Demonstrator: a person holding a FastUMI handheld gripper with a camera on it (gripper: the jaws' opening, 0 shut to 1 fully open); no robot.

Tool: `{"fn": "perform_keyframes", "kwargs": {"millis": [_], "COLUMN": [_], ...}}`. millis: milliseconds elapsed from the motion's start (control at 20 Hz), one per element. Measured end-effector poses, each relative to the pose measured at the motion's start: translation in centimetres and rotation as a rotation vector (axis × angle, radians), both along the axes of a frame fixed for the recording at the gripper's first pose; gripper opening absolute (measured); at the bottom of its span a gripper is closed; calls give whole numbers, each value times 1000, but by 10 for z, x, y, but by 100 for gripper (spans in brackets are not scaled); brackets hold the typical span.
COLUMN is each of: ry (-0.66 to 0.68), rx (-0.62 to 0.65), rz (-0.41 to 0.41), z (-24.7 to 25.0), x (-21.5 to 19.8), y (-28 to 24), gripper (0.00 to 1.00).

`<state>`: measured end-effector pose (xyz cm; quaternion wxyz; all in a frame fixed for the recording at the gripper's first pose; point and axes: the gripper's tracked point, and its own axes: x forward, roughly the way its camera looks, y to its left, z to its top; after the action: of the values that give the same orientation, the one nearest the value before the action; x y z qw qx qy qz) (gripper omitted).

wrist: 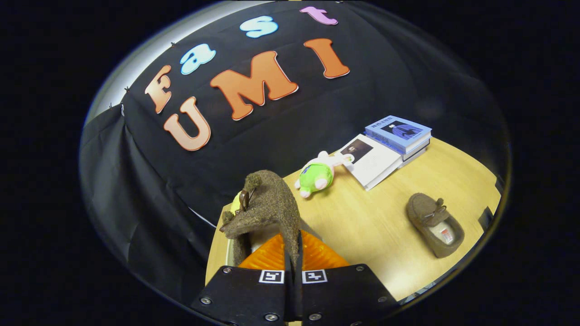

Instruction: Open the storage box then place both shoes into the box .Put the left shoe in first, then the right shoe, with the right side of both shoes facing outward in a uniform manner.

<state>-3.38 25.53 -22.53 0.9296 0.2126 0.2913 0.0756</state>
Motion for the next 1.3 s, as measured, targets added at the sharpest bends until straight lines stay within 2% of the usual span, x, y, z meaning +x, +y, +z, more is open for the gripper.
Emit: {"fn": "perform_keyframes", "kwargs": {"millis": [200, 400, 700, 1150, 1250, 1300], "ry": [23, 79, 176, 270, 299, 314], "rx": [15, -9, -54, -100, -133, -142], "rz": [29, 35, 32, 24, 13, 18], "z": [-16, -45, -84, -112, -120, -123], "x": [-14, -23, -29, -35, -37, -40], "y": [55, 84, 98, 103, 100, 101], "gripper": [0, 0, 0, 1, 3, 9]}}
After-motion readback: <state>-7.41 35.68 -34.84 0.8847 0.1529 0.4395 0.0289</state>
